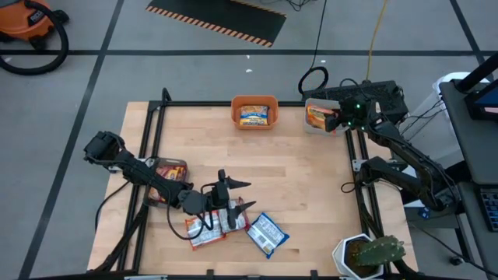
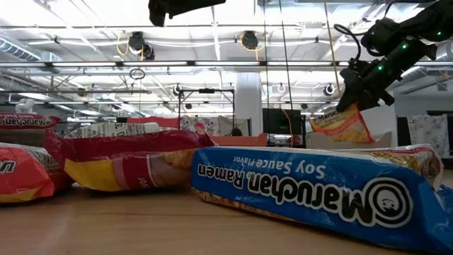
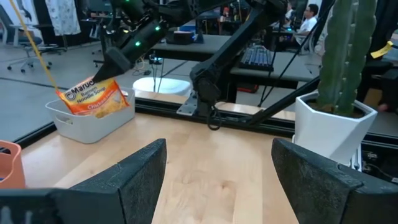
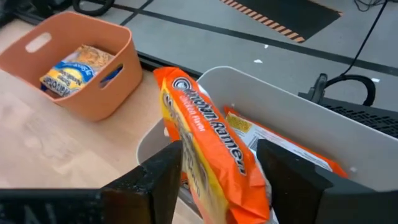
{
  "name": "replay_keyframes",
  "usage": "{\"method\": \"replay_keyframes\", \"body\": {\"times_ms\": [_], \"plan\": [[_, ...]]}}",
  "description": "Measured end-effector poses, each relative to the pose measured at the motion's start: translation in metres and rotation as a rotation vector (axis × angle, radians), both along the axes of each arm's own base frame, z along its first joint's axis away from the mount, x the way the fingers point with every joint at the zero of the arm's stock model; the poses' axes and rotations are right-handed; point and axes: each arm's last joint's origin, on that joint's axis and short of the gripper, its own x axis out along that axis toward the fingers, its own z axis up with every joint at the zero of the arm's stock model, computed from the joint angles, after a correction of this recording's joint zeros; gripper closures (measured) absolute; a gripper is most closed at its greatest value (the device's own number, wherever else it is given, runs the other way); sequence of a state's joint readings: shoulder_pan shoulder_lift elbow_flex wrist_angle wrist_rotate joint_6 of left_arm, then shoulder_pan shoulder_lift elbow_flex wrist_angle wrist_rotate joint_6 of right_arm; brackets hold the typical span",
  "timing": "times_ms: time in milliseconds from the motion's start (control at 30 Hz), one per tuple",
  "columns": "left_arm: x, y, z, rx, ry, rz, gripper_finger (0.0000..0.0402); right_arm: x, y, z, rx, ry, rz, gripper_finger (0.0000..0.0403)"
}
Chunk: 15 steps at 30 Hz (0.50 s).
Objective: Sort Maruchan noodles
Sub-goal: Put the top orange noodle pack into the gray bin
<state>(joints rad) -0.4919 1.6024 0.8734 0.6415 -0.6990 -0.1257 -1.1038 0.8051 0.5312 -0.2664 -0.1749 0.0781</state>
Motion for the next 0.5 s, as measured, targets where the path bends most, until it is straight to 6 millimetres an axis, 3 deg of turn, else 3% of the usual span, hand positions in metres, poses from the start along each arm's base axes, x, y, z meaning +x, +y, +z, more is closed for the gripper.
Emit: {"method": "replay_keyframes", "body": {"times_ms": [500], "plan": [[-0.0002,-0.0005,0.0000,-0.001,0.000,-0.002,0.0105,0.0093,-0.0047,-0.0020,-0.032,0.031,-0.098,0.0217]]}}
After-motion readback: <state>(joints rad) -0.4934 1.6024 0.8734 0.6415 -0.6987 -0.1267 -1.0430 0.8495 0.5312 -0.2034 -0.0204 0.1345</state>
